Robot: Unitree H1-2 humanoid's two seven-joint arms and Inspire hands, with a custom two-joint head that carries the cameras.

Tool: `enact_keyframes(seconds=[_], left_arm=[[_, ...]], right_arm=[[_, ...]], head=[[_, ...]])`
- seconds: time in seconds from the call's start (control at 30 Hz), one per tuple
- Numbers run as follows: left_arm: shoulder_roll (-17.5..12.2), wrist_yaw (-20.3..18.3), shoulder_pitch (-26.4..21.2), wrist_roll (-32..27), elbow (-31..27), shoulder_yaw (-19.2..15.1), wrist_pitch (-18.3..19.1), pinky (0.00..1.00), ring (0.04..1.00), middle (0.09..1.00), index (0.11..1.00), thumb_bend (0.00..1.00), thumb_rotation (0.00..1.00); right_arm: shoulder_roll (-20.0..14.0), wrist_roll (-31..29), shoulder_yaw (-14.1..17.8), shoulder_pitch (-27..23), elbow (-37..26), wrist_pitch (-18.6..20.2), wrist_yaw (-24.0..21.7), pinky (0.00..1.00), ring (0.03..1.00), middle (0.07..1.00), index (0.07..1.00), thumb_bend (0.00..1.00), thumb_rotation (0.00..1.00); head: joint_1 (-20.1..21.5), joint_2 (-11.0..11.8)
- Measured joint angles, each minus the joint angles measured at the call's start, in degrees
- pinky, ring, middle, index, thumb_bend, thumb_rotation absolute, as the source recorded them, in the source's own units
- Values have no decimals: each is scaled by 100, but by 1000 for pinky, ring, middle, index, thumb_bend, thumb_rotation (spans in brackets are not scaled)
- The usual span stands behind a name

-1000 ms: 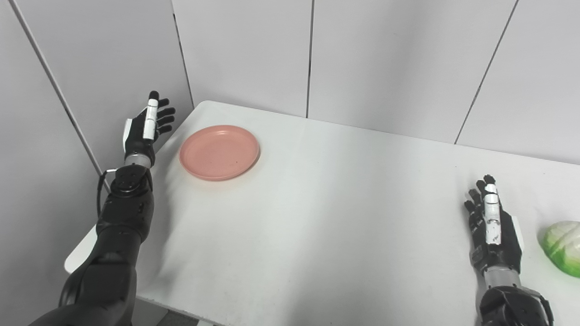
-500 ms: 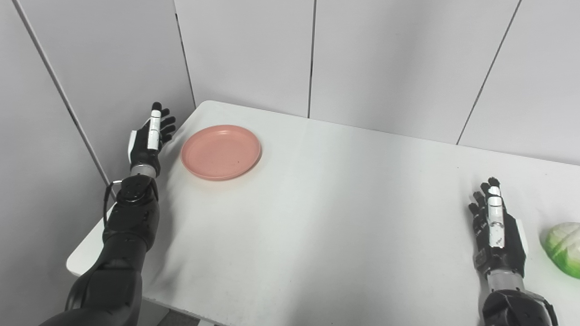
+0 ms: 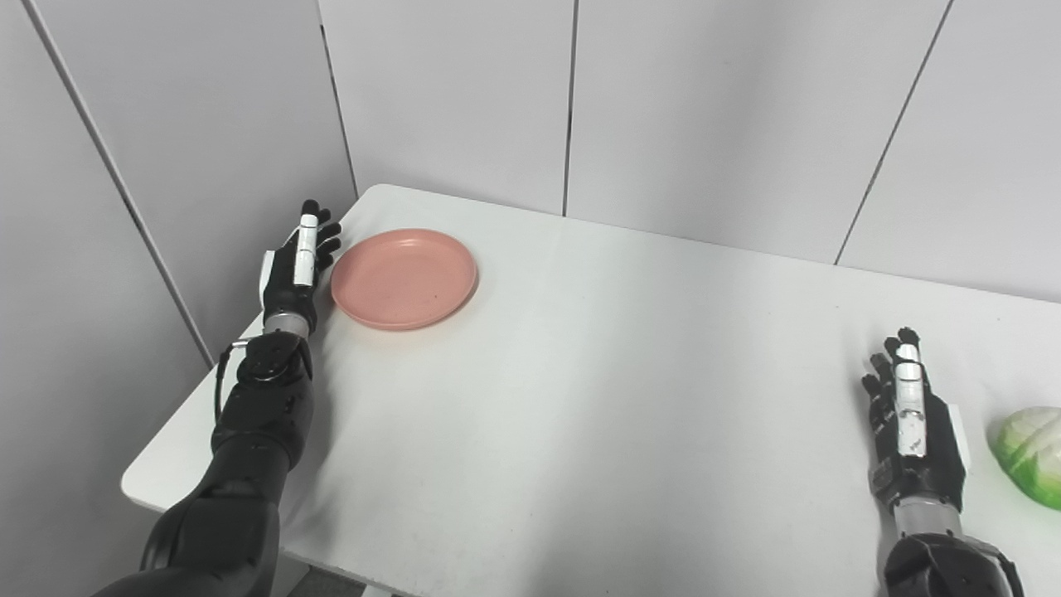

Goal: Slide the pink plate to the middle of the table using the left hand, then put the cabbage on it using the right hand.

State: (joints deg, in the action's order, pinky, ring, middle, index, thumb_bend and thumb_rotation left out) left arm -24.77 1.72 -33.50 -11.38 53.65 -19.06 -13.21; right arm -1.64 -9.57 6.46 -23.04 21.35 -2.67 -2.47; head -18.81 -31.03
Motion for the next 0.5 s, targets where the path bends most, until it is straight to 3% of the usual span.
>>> enact_keyframes(seconds=[0.5], left_arm=[[282,-19,-114,-177,-88,115,29,894,864,841,839,823,1000]], right_arm=[[-11,-10,-4,27,-44,24,-8,1000,1000,1000,1000,646,888]], head=[[0,-26]])
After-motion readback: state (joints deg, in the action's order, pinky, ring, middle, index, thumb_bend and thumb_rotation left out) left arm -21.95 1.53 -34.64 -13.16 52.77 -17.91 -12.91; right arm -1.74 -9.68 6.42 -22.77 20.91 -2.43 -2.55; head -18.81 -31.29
